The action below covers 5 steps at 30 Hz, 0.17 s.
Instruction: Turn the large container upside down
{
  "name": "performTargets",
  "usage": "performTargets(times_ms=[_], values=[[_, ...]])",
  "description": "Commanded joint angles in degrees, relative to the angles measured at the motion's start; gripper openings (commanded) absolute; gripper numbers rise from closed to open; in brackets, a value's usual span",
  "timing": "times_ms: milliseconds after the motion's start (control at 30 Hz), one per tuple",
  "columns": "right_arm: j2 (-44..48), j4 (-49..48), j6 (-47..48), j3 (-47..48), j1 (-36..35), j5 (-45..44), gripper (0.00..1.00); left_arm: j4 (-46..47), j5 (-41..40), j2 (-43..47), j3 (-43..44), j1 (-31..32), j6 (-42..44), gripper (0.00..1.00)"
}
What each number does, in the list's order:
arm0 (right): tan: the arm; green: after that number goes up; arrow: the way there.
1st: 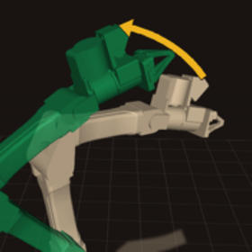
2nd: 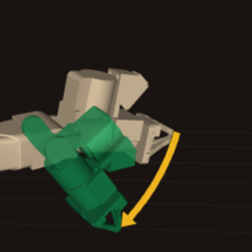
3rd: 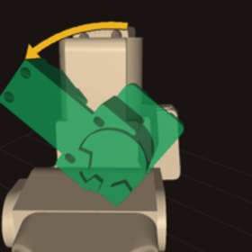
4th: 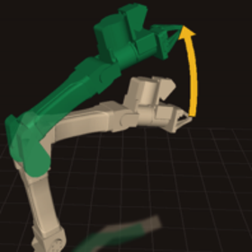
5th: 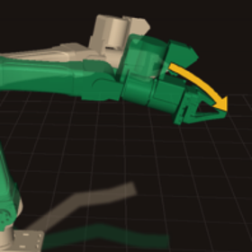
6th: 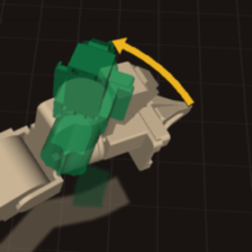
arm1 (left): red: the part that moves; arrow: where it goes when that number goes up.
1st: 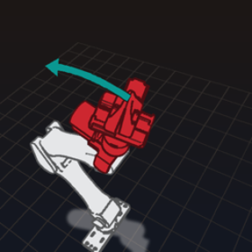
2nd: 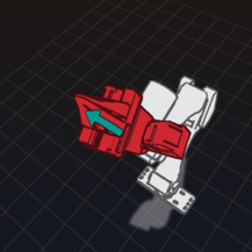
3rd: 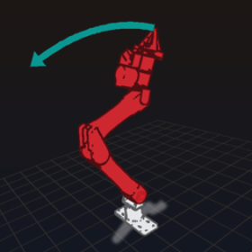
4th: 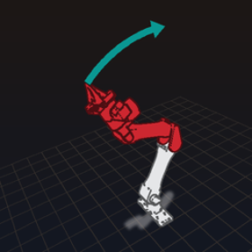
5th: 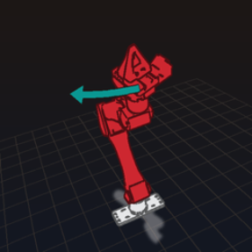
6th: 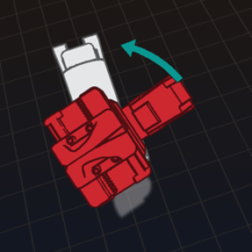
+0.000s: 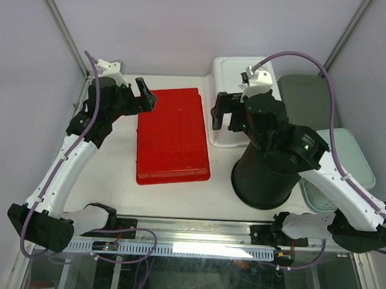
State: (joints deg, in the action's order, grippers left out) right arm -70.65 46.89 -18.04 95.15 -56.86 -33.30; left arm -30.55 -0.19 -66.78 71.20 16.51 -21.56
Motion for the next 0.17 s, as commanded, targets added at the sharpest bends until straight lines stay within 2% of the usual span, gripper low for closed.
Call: performTargets(times_ms=[0,133], values=[[3.0,-6.5,0.4,-2.0,0.0,-1.4,1.0,5.8,-1.1,2.5,-1.2,0.1,1.6,0.99],[2.7,-5.9,0.1,-2.3,0.0,-1.8,1.0,7.1,-1.3,3.8,-2.5,0.2,1.3,0.99]])
